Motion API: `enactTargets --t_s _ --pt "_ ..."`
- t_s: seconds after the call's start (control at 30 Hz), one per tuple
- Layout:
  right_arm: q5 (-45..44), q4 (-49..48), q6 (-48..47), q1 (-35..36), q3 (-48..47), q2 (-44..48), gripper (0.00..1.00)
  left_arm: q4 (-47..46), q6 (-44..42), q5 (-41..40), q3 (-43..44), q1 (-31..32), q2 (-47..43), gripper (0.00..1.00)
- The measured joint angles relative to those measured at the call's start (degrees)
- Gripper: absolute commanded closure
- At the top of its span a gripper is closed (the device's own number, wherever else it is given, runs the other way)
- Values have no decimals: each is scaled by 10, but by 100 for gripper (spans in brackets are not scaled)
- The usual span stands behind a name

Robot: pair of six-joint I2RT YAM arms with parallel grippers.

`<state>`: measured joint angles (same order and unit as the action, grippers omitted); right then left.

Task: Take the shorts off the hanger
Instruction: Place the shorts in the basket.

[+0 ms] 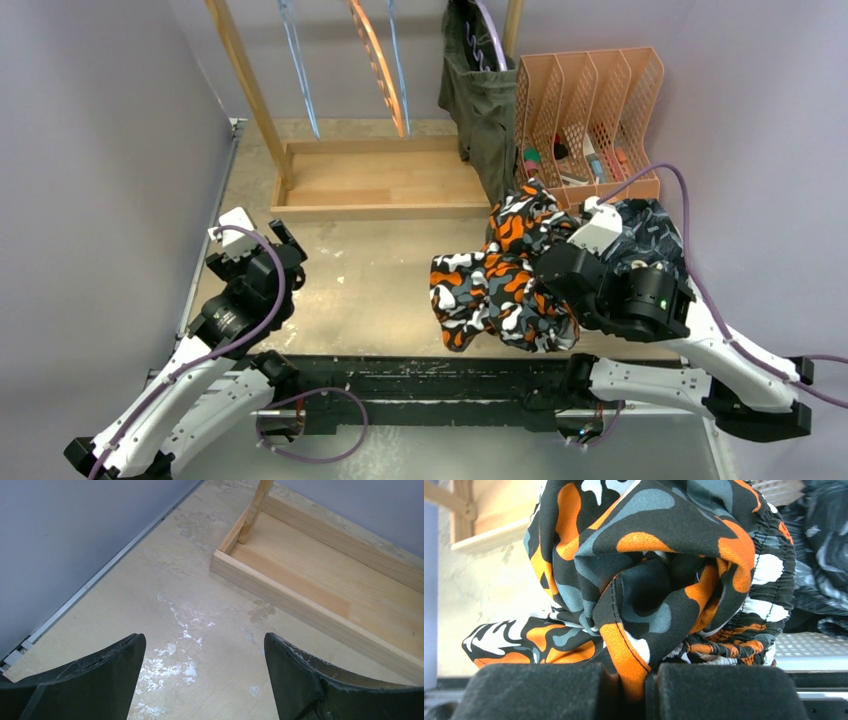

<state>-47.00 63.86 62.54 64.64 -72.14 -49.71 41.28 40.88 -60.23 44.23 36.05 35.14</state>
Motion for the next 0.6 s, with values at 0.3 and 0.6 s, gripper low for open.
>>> enactTargets --t_s 0.3,0.6 --pt "-71 17 -52 -139 -19 -55 100 0 0 0 0 0 0 12" --pt "-106 -14 -144 -247 -21 -67 100 0 0 0 0 0 1 12"
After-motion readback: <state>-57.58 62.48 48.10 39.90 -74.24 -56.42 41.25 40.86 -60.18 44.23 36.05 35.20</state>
